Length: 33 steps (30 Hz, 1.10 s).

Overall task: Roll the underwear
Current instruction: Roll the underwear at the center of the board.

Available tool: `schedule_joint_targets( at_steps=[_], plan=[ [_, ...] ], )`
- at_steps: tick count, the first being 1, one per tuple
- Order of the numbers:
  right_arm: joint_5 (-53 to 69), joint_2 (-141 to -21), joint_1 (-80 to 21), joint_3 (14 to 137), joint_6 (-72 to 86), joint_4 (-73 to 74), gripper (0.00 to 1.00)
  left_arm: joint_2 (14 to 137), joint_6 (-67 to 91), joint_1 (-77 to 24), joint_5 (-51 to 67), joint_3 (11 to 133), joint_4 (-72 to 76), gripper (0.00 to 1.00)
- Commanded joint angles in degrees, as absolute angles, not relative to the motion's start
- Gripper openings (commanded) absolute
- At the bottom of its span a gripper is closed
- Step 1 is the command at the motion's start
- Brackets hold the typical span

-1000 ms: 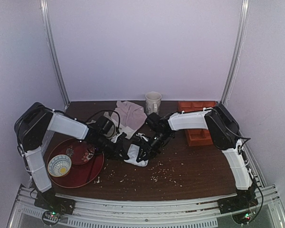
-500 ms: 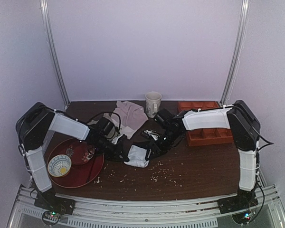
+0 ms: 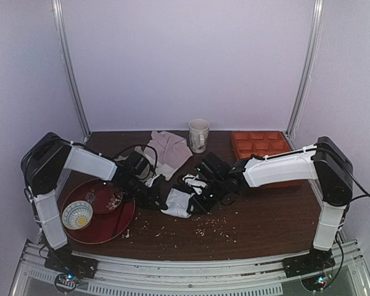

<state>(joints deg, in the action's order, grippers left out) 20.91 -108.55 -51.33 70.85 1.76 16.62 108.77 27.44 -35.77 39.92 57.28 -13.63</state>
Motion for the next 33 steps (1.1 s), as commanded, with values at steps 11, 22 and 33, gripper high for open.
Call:
schedule_joint_targets(
  at_steps=[11, 22, 33],
  plan=[
    [-1.1, -102.5, -60.4, 66.4, -9.2, 8.3, 0.37, 110.3, 26.3, -35.6, 39.3, 58.9, -15.4, 0.00],
    [-7.2, -109.5, -64.4, 71.1, -15.8, 8.8, 0.41, 110.3, 26.0, -35.5, 39.6, 58.8, -15.7, 0.00],
    [-9.3, -114.7, -64.5, 74.0, -16.8, 9.3, 0.35, 110.1, 26.0, -35.5, 39.8, 58.7, -15.7, 0.00]
  ],
)
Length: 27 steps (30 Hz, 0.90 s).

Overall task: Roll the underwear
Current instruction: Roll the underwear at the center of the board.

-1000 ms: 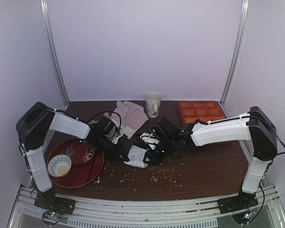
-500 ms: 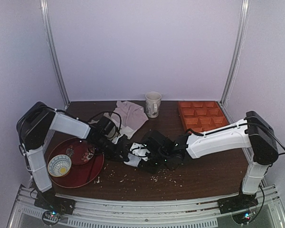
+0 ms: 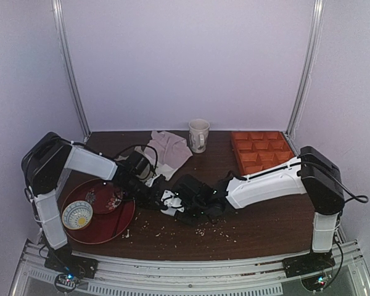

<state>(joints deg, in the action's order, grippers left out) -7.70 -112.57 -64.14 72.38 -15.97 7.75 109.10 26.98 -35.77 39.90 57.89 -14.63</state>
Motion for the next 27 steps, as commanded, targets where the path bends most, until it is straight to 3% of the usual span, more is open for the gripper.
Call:
schedule_joint_targets(
  at_steps=[1, 7, 11, 19, 22, 27],
  plan=[
    [-9.0, -115.0, -64.4, 74.0, -16.6, 9.6, 0.31, 110.1, 26.0, -35.5, 39.8, 58.7, -15.8, 0.00],
    [-8.4, -115.6, -64.4, 73.5, -15.7, 10.3, 0.21, 110.0, 26.1, -35.5, 39.8, 58.9, -16.2, 0.00],
    [-8.2, -114.9, -64.3, 72.9, -15.0, 10.2, 0.01, 109.9, 26.0, -35.5, 39.8, 58.8, -16.3, 0.00],
    [2.8, -113.4, -60.5, 74.5, -9.2, 13.6, 0.00, 108.6, 26.0, -35.5, 39.5, 59.4, -17.5, 0.00],
    [8.8, -112.5, -58.3, 75.2, -6.1, 14.4, 0.00, 107.0, 26.2, -35.2, 38.5, 59.8, -18.1, 0.14],
    [17.9, -113.7, -55.5, 76.7, -2.6, 16.1, 0.00, 104.7, 27.0, -34.4, 37.9, 60.3, -18.6, 0.25]
  ],
)
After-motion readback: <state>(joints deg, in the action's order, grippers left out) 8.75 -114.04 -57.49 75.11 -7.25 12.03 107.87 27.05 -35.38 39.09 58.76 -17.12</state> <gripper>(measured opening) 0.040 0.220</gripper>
